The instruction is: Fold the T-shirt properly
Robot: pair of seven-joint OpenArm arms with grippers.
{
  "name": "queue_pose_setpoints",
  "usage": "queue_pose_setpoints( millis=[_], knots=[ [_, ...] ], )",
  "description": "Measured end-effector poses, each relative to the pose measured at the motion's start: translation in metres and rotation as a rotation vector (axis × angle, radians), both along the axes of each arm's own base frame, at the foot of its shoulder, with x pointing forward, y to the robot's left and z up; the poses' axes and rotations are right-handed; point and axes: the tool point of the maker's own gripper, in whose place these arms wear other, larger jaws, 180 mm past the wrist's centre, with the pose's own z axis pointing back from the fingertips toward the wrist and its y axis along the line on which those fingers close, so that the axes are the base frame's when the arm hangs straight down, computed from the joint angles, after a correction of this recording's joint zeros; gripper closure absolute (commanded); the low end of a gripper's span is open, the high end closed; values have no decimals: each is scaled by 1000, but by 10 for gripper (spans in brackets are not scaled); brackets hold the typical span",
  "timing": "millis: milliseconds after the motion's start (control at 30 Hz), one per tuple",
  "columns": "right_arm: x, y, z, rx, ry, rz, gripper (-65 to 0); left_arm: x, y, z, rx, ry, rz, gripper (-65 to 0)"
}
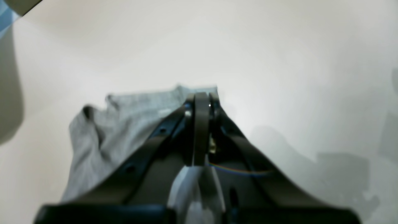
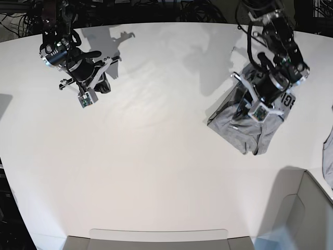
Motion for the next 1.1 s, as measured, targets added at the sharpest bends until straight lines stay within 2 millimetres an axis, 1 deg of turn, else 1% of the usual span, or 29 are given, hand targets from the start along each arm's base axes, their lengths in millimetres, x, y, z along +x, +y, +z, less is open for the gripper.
queue_pose_setpoints(
  millis=[167,233,333,367,467,533,600,633,667,767,867,967,1067,1100],
  knots=[
    [-17,5,-1,4,21,12,0,-50,19,-8,32,56,80,0],
    [-27,8,-1,11,31,14,0,-66,15,-8,51,79,54,0],
    [-40,16,-8,45,67,2,0,-93,4,-19,54,135,-12,0],
    [-47,17,-12,48,86,2,0,-104,6,-25,50,160,-1,0],
    [-72,15,-25,41,155,-4,0,-135,24,-31,75,217,24,0],
    [-89,19,-32,57,197,-18,0,-160,41,-34,90,257,90,0],
    [-101,28,-32,109,180,-42,0,-183,56,-36,103,297,146,0],
    [-108,34,-30,157,165,-55,0,-194,62,-36,109,316,172,0],
    [-118,36,-31,168,168,-63,0,-204,68,-36,117,333,195,0],
    [-146,42,-30,225,171,-119,0,-226,80,-35,135,369,243,0],
    [-159,49,-24,285,143,-184,0,-240,86,-34,149,396,263,0],
    [-178,53,-24,311,168,-227,0,-257,86,-42,139,444,266,0],
    [-198,52,-23,319,197,-271,0,-274,84,-52,121,496,267,0],
    [-202,52,-22,325,195,-284,0,-282,84,-56,114,515,270,0]
  ],
)
